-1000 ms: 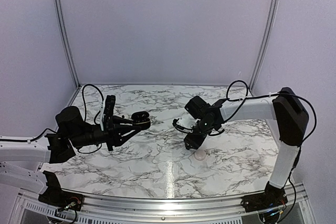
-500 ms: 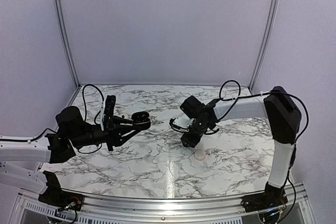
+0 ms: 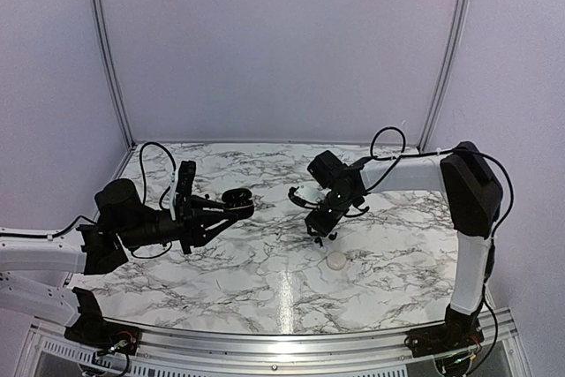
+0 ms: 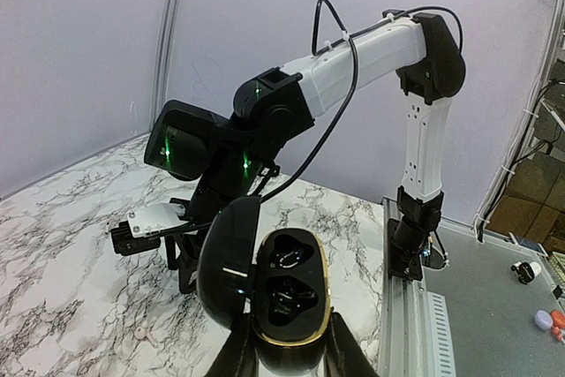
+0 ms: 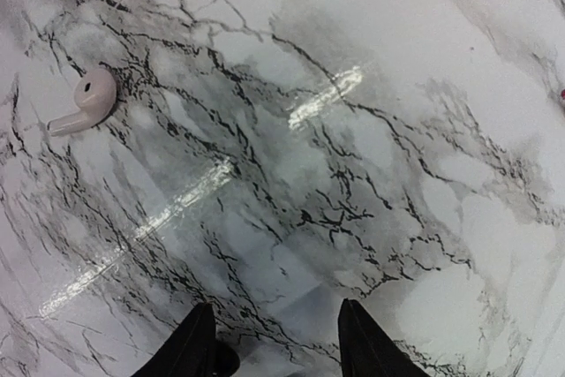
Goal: Insert the wireless bluetooth earbuds into the charging case
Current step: Pick up the right earbud from the center of the board.
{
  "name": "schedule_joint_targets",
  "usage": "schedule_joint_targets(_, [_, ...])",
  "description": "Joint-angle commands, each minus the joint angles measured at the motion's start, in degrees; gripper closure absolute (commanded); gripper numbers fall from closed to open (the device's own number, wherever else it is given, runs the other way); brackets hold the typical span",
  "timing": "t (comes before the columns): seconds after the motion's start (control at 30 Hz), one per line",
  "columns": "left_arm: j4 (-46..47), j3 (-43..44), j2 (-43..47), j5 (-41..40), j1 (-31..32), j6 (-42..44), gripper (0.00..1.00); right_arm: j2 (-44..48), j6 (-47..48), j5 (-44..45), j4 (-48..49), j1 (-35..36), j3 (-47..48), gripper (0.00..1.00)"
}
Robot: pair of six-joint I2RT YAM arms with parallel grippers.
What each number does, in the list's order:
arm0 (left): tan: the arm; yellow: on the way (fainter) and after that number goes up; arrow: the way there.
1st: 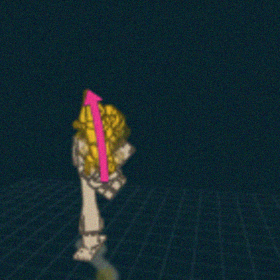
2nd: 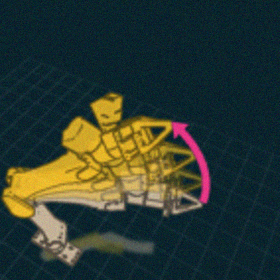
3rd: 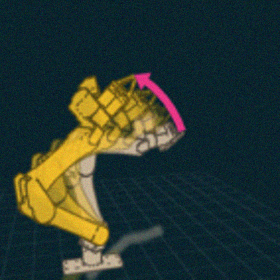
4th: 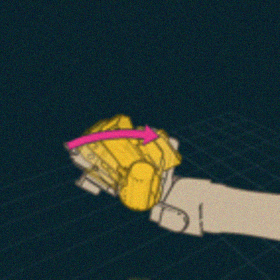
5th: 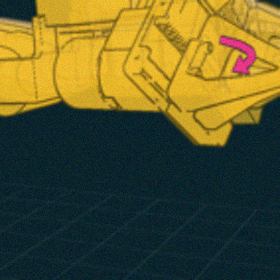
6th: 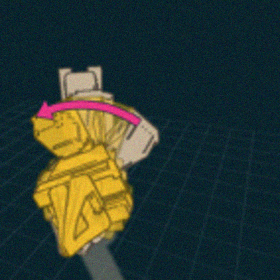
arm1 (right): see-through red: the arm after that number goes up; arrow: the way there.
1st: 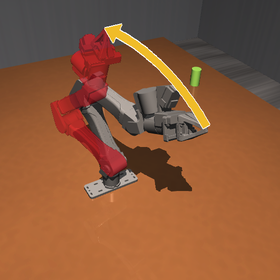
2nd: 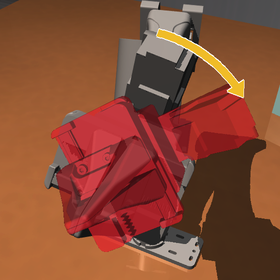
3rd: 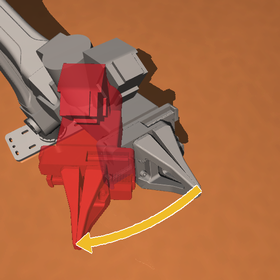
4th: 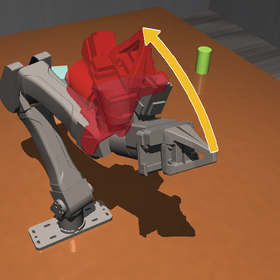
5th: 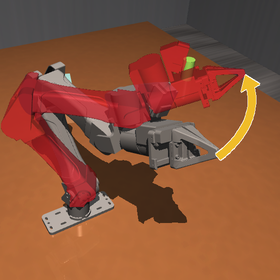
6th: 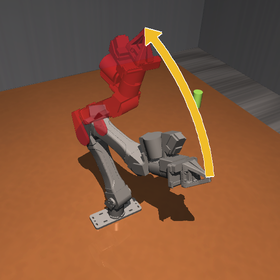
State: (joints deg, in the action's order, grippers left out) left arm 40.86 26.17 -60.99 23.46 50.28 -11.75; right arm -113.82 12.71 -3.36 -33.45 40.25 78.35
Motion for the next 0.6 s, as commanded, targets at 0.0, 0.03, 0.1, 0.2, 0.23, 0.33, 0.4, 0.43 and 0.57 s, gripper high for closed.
schedule_joint_targets(0.0, [1.59,1.62,-0.05,0.14,-0.4,-0.01,1.0,2.34,-1.8,-3.6,-3.69,-0.02,2.25,0.52])
schedule_joint_targets(0.03, [1.58,1.52,-0.03,0.11,-0.39,0.05,1.0,2.71,-2.09,-4.14,-4.11,-0.03,2.25,0.52])
schedule_joint_targets(0.1, [1.58,1.59,0.08,0.09,-0.43,0.0,1.0,2.87,-2.64,-4.46,-5.34,-0.08,2.33,0.52])
schedule_joint_targets(0.2, [1.59,1.53,-0.05,0.21,-0.44,-0.02,1.0,2.66,-2.95,-4.3,-6.71,-0.06,2.26,0.53])
schedule_joint_targets(0.23, [1.59,1.54,-0.09,0.19,-0.45,0.03,1.0,2.44,-2.95,-4.25,-7.11,-0.05,2.25,0.54])
schedule_joint_targets(0.33, [1.59,1.68,-0.11,0.25,-0.43,0.04,1.0,1.39,-3.04,-3.08,-7.99,0.14,2.33,0.55])
schedule_joint_targets(0.4, [1.59,1.56,-0.09,0.27,-0.45,0.12,1.0,0.85,-2.96,-2.64,-8.02,0.31,2.41,0.56])
schedule_joint_targets(0.43, [1.59,1.58,-0.03,0.27,-0.45,0.09,1.0,0.51,-2.97,-2.62,-8.0,0.35,2.54,0.56])
schedule_joint_targets(0.57, [1.59,1.37,0.24,0.27,-0.45,0.05,1.0,-0.78,-2.83,-2.19,-8.22,0.45,3.58,0.59])
